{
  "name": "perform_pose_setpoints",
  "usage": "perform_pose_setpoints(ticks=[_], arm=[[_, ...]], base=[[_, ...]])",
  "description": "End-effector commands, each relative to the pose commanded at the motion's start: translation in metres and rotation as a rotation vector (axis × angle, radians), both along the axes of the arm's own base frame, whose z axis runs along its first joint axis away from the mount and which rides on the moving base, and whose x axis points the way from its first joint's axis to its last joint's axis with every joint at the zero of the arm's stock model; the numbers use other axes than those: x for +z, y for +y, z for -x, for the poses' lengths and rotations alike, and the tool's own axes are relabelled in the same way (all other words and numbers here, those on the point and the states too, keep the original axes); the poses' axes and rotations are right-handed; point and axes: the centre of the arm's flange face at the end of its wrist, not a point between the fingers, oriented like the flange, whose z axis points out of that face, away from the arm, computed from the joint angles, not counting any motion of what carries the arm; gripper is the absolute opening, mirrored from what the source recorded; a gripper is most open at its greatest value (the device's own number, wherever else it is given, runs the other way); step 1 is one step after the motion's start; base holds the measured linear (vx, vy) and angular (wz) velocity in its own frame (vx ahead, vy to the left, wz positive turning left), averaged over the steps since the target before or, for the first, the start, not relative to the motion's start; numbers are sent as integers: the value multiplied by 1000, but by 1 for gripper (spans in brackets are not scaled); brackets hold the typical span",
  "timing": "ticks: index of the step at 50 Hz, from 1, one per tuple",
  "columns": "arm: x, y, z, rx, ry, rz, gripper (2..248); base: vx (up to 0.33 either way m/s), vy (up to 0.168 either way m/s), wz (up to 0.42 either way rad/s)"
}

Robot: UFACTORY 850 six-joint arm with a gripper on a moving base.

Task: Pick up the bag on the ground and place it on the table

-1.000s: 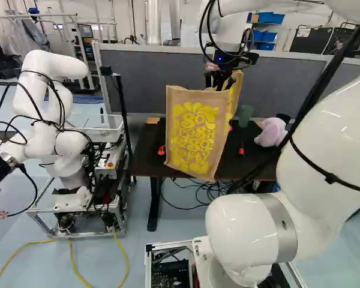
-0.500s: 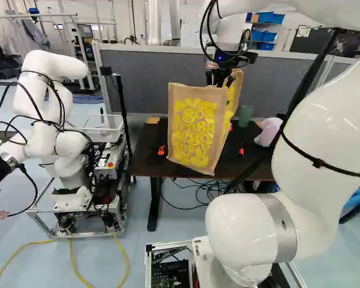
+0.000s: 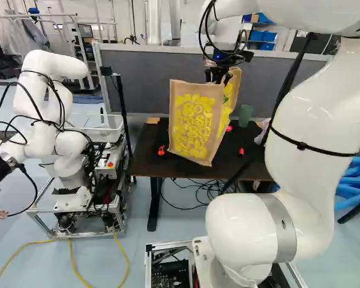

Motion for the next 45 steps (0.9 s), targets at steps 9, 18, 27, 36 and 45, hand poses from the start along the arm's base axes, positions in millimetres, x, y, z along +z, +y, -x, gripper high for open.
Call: perform_pose_setpoints(ticks=[9,18,27,36,45], arm=[[0,-2,-16,6,-4,13,21],[0,-3,-29,18,-7,25,21],[0,-3,-37,92,-9,34,21],[0,-3,-38,184,-7,44,21],[0,-4,-38,279,-3,59,21]], base=[[0,0,0],[0,0,0],[0,0,0],[0,0,0],[0,0,0]])
